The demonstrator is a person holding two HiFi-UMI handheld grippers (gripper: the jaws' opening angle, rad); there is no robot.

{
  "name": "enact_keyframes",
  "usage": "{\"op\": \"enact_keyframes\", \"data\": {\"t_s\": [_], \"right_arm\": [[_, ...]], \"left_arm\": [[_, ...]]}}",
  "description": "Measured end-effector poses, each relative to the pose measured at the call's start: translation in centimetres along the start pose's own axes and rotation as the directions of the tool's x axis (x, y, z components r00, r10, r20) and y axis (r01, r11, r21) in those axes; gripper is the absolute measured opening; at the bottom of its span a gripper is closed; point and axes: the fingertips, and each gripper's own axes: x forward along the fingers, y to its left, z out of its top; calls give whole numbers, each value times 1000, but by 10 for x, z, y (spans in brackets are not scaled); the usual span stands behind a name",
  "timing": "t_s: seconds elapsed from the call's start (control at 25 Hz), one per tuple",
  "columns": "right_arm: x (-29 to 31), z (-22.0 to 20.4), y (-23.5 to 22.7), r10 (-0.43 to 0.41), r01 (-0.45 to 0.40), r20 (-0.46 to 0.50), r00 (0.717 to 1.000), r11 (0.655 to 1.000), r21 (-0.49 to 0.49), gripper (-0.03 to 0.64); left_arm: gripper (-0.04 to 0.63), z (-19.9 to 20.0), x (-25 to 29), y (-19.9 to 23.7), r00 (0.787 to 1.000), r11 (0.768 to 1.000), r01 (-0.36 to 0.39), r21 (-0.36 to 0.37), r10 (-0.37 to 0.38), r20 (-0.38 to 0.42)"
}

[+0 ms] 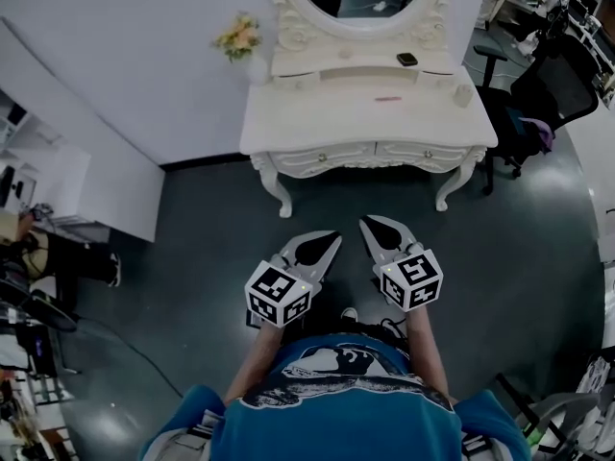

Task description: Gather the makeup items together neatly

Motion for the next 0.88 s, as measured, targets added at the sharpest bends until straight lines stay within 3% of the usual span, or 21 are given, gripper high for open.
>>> {"op": "enact_keyframes", "data": {"t_s": [0.28,0.6,0.88], "right_arm": [[15,-2,-13,1,-1,3,1000,999,37,3],[53,8,-66,-67,68,-17,998,997,38,3],[109,37,-117,-142,143,-17,990,988,63,3]], "left_arm": [[12,-3,11,18,999,1000,-10,1,10,-43],[12,10,65,58,995,997,83,-3,-83,-50],[12,43,103,136,993,994,111,-1,-111,-44]]}}
